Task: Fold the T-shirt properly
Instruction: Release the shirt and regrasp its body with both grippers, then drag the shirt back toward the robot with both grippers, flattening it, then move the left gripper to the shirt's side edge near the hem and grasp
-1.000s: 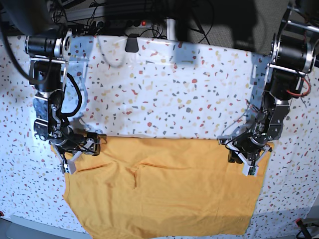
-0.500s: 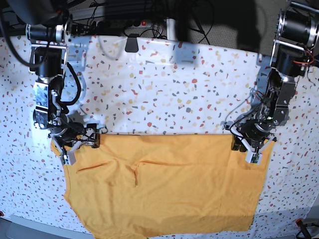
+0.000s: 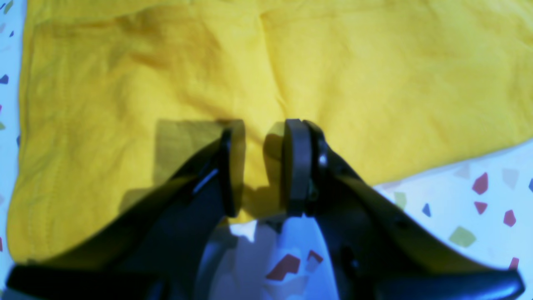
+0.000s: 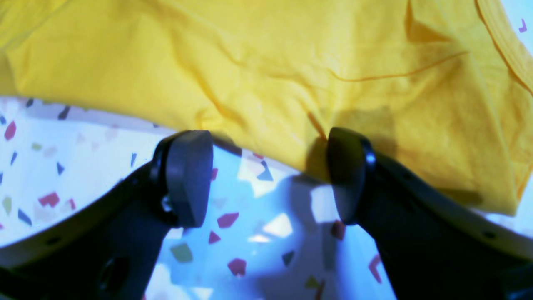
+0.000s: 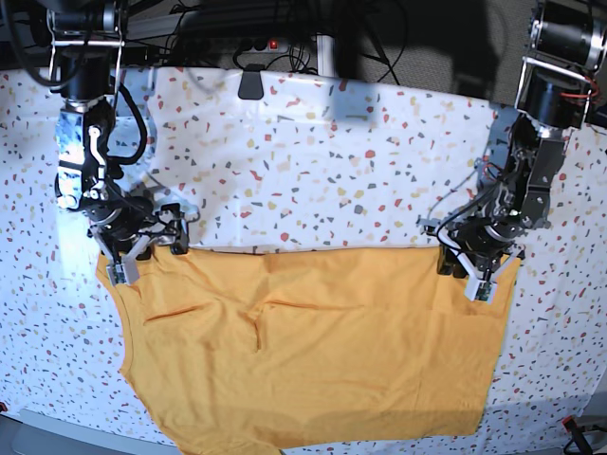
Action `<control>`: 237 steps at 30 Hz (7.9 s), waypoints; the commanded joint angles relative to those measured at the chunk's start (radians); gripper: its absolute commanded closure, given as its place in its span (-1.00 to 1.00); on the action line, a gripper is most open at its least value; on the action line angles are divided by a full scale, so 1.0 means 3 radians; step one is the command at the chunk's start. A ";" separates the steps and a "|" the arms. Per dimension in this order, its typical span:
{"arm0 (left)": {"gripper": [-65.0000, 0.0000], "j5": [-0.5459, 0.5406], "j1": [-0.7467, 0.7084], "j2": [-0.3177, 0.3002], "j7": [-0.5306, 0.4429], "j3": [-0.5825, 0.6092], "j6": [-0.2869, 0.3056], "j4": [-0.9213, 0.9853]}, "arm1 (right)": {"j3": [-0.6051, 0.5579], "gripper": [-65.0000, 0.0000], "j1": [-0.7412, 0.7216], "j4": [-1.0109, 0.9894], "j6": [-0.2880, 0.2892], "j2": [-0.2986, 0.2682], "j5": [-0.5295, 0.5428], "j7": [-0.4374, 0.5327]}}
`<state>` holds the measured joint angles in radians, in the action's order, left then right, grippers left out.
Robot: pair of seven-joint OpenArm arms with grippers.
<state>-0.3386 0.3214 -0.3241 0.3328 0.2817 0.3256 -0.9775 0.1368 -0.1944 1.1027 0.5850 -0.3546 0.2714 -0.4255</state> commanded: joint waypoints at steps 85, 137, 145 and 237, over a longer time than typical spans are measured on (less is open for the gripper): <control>0.52 0.0343 -0.2158 -0.0408 0.1359 -0.0003 -0.0525 -0.2991 | 0.0235 -0.31 0.2382 0.1188 -0.0359 -0.0305 -0.0515 0.0613; 0.52 0.0793 -0.2169 -0.0408 0.1342 -0.0003 -0.0913 -0.3279 | 0.0598 -0.31 0.2363 0.2397 -0.0455 -0.0526 -0.0191 0.0332; 0.52 0.1072 -0.2103 -0.0409 0.1324 -0.0003 -0.0917 -0.3279 | 0.0598 -0.31 0.2082 0.2398 -0.0529 -0.0524 -0.0179 0.0294; 0.34 -0.0383 0.1954 0.0479 -0.0799 -0.0003 0.0343 0.2967 | 0.0596 -0.31 0.1442 0.2686 -0.0423 0.0621 0.0270 -0.0481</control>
<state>-0.4488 0.8669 -0.1795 0.0990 0.2821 0.4187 -0.0715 0.3092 0.2493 1.8874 0.4438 -0.1604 0.3431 -0.5961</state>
